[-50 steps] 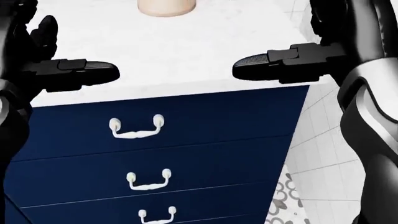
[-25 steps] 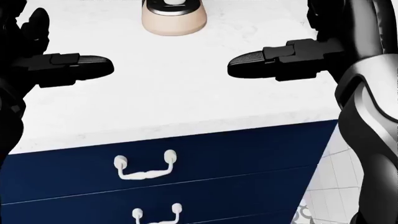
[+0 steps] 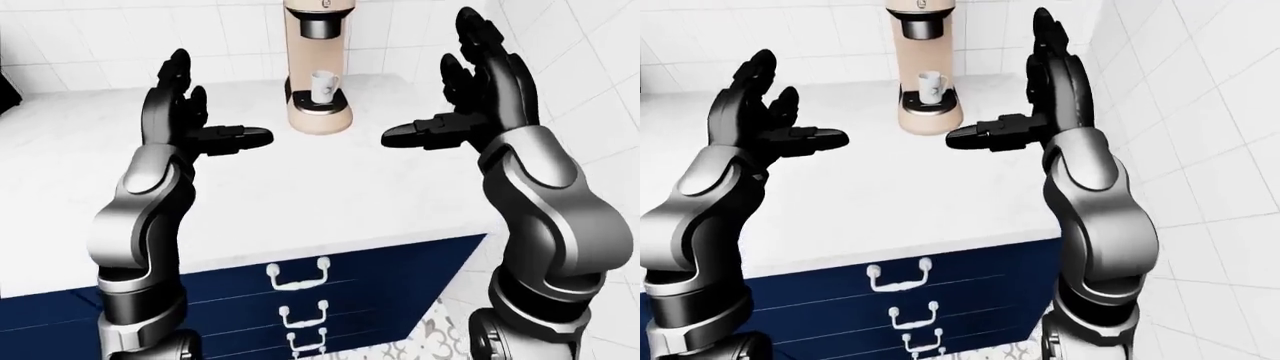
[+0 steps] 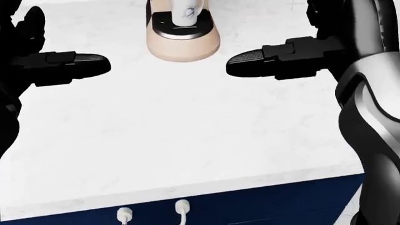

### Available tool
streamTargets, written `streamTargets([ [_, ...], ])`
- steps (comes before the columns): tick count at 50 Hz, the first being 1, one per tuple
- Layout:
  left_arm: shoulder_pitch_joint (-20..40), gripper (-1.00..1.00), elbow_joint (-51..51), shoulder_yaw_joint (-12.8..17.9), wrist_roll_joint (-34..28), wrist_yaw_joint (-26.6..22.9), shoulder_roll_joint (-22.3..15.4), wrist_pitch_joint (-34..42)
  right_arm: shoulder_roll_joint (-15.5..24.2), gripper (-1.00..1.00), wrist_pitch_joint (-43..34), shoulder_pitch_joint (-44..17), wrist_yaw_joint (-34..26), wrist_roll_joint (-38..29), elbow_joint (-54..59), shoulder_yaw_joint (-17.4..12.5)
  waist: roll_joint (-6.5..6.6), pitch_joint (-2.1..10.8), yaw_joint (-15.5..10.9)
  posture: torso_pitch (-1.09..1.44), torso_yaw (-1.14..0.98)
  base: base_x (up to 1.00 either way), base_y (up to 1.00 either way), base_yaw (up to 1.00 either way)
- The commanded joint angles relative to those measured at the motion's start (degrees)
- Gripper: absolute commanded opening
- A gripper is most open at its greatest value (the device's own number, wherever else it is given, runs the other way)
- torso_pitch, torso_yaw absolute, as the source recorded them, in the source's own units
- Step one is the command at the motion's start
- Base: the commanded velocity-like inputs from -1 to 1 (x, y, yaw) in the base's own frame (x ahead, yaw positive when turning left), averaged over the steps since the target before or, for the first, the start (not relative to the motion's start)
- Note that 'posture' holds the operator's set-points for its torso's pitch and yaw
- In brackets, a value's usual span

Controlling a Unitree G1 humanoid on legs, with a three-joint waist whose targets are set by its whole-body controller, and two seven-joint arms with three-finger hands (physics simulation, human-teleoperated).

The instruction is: Press the button on the coffee machine to serve coffee.

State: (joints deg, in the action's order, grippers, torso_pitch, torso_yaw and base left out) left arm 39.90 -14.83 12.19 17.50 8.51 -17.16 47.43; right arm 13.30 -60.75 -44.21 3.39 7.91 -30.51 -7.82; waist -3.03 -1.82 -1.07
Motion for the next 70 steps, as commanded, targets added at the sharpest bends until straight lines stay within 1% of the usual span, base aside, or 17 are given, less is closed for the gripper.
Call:
streamTargets([
  [1, 1.5, 1.0, -1.55, 0.02, 0.18, -0.13, -0.34, -1.34, 0.41, 1.0, 1.2, -1.05, 0.26, -0.34, -0.81, -0.64, -0.36, 1.76, -0.25, 0.0, 0.0, 0.22, 0.06, 0.0],
  [2, 1.49, 1.0, -1.52, -0.01, 0.16, -0.14, -0.35, -1.35, 0.37, 1.0, 1.32, -0.93, 0.28, -0.37, -0.81, -0.56, 0.77, 1.05, 0.56, 0.0, 0.0, 0.23, 0.07, 0.0],
  [4, 1.3, 1.0, -1.37, 0.02, 0.1, -0.24, -0.34, -1.7, 0.41, 1.0, 0.88, -1.07, 0.36, -0.31, -1.21, -0.71, -0.02, 0.76, 0.62, 0.0, 0.0, 0.23, 0.07, 0.0],
  [10, 1.28, 1.0, -1.06, -0.1, -0.06, -0.3, -0.24, -2.07, 0.5, 1.0, 0.85, -1.02, 0.42, -0.17, -1.29, -0.83, 2.96, 0.17, 1.28, 0.0, 0.0, 0.22, 0.07, 0.0],
  [12, 1.23, 1.0, -1.12, -0.12, -0.07, -0.35, -0.22, -2.08, 0.56, 1.0, 0.98, -0.98, 0.49, -0.32, -1.03, -0.65, 4.99, 0.2, 1.71, 0.0, 0.0, 0.2, 0.04, 0.0],
  [14, 1.35, 1.0, -1.05, -0.08, -0.08, -0.33, -0.25, -2.03, 0.52, 1.0, 0.98, -1.14, 0.53, -0.32, -0.78, -0.66, 8.98, 1.82, 1.85, 0.0, 0.0, 0.15, 0.02, 0.0],
  [15, 1.37, 1.0, -1.07, -0.07, -0.05, -0.33, -0.25, -1.99, 0.53, 1.0, 0.78, -1.25, 0.56, -0.31, -0.92, -0.66, 6.67, 1.22, 1.37, 0.0, 0.0, 0.12, 0.01, 0.0],
  [16, 1.37, 1.0, -1.08, -0.07, -0.05, -0.35, -0.26, -2.01, 0.55, 1.0, 0.83, -1.21, 0.58, -0.37, -0.89, -0.67, 7.99, 1.15, 1.69, 0.0, 0.0, 0.11, 0.0, 0.0],
  [24, 1.32, 1.0, -1.09, -0.07, -0.05, -0.34, -0.23, -2.08, 0.47, 1.0, 1.16, -1.0, 0.43, -0.43, -0.77, -0.6, 3.94, 1.37, 0.73, 0.0, 0.0, 0.08, 0.0, 0.0],
  [28, 1.29, 1.0, -1.27, -0.07, 0.0, -0.28, -0.2, -1.97, 0.39, 1.0, 1.16, -1.0, 0.42, -0.36, -0.88, -0.64, -0.72, 1.61, 0.22, 0.0, 0.0, 0.05, 0.0, 0.0],
  [29, 1.19, 1.0, -1.58, -0.1, 0.03, -0.19, -0.14, -1.78, 0.35, 1.0, 1.15, -1.01, 0.47, -0.34, -0.92, -0.69, 1.23, 1.27, 0.5, 0.0, 0.0, 0.05, 0.0, 0.0],
  [30, 1.21, 1.0, -1.85, -0.04, 0.11, -0.12, -0.16, -1.5, 0.35, 1.0, 0.98, -1.06, 0.53, -0.31, -1.06, -0.73, 1.4, 0.1, 0.33, 0.0, 0.0, 0.05, 0.0, 0.0],
  [31, 1.2, 1.0, -1.85, -0.04, 0.12, -0.13, -0.16, -1.54, 0.34, 1.0, 1.03, -1.06, 0.54, -0.26, -1.03, -0.79, 1.62, 1.1, 0.56, 0.0, 0.0, 0.05, 0.0, 0.0],
  [32, 1.25, 1.0, -1.95, -0.01, 0.17, -0.08, -0.18, -1.38, 0.31, 1.0, 1.17, -1.06, 0.52, -0.2, -0.94, -0.77, 2.3, -0.23, 0.46, 0.0, 0.0, 0.02, 0.0, 0.0],
  [36, 1.37, 1.0, -1.67, -0.07, 0.13, -0.1, -0.18, -1.53, 0.29, 1.0, 1.28, -1.16, 0.72, -0.17, -0.73, -0.74, 5.27, 0.03, 0.9, 0.0, 0.0, 0.0, 0.0, 0.0],
  [43, 1.22, 1.0, -1.29, -0.27, -0.16, -0.33, -0.17, -2.07, 0.34, 1.0, 2.0, -0.91, 0.87, -0.29, -0.17, -0.58, 3.43, 0.42, 0.83, 0.0, 0.0, 0.0, 0.0, 0.0],
  [70, 1.12, 1.0, -0.72, -0.27, 0.87, 0.17, 0.44, -1.81, 0.36, 1.0, 2.64, -0.45, 0.61, -0.69, 0.49, -0.78, 3.34, 2.34, 0.3, -0.05, 0.0, 0.0, 0.0, 0.0],
])
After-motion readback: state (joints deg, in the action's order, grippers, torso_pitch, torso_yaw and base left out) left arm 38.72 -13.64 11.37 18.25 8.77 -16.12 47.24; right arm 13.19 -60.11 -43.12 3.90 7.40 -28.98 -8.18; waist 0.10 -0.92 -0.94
